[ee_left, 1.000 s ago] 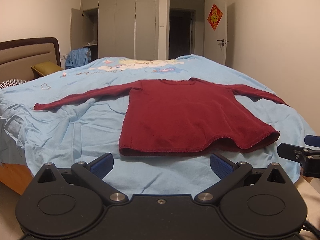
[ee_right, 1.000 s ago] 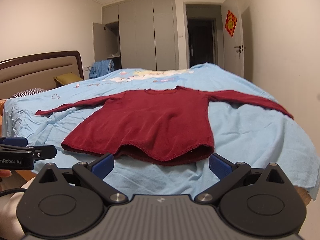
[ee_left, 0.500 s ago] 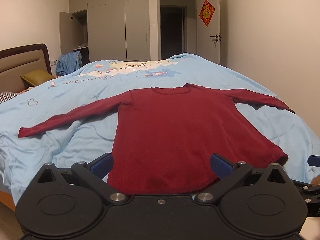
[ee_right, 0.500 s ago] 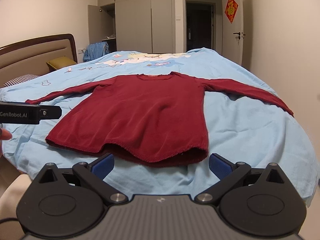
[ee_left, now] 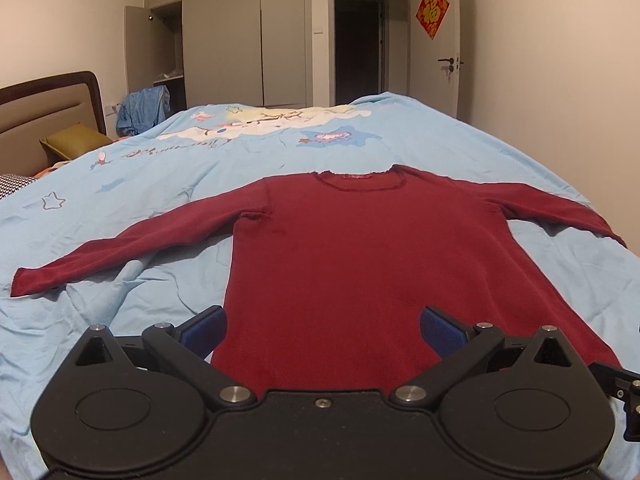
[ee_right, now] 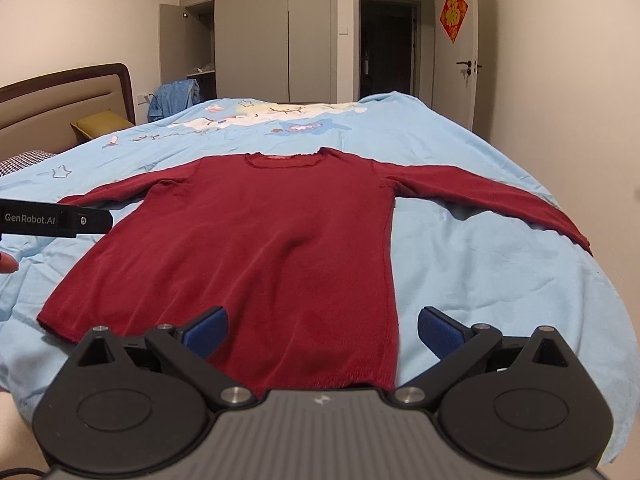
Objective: Fold small clothes
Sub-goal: 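Move the right gripper over the sweater to the sleeve cuff beside it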
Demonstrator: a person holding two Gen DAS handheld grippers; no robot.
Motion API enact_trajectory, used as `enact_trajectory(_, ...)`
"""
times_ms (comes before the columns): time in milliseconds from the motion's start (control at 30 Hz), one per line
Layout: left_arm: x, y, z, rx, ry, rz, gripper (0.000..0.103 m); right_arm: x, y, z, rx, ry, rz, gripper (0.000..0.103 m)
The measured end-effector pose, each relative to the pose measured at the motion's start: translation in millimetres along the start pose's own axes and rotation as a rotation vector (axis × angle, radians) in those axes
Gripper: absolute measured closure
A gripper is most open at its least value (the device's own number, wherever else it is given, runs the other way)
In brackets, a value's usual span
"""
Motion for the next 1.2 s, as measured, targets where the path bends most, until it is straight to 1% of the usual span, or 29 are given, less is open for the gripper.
enact_trajectory(267,-52,-9,4,0.007,-0.003,-0.079,0.001,-52,-17,27,-0.049,0.03,-0.051,0.0)
enact_trajectory(400,-79,-16,11,0.004,-0.014,-0.123,0.001,-71,-28,50,-0.095,0.065,-0.044,0.0)
enact_trajectory(600,-116,-34,27,-0.008,-0.001,-0.149,0.001,-91,-52,103,-0.184,0.149,0.028,0.0)
enact_trajectory(733,-137,-45,39,-0.034,0.008,-0.143,0.001,-99,-67,143,-0.269,0.191,0.085,0.0)
enact_trajectory(833,-151,-51,46,-0.04,0.014,-0.137,0.001,-102,-78,170,-0.28,0.253,0.168,0.0)
enact_trajectory(900,-161,-55,51,-0.034,0.019,-0.131,0.001,-106,-84,184,-0.279,0.279,0.2,0.0)
enact_trajectory(1067,-183,-63,58,-0.007,0.031,-0.109,0.001,-122,-97,211,-0.328,0.256,0.194,0.0)
enact_trajectory(1200,-200,-61,59,0.022,0.038,-0.101,0.001,-135,-109,228,-0.383,0.224,0.183,0.0)
Point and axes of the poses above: each gripper's, at about its wrist camera, not at the fingertips, and x roughly against the way its jaws point, z to its right, y to its underside, the point moved 10 cm from there along -x, roughly the way its jaws point, and after that the axes turned 14 degrees about -x, right-handed, at the moved point
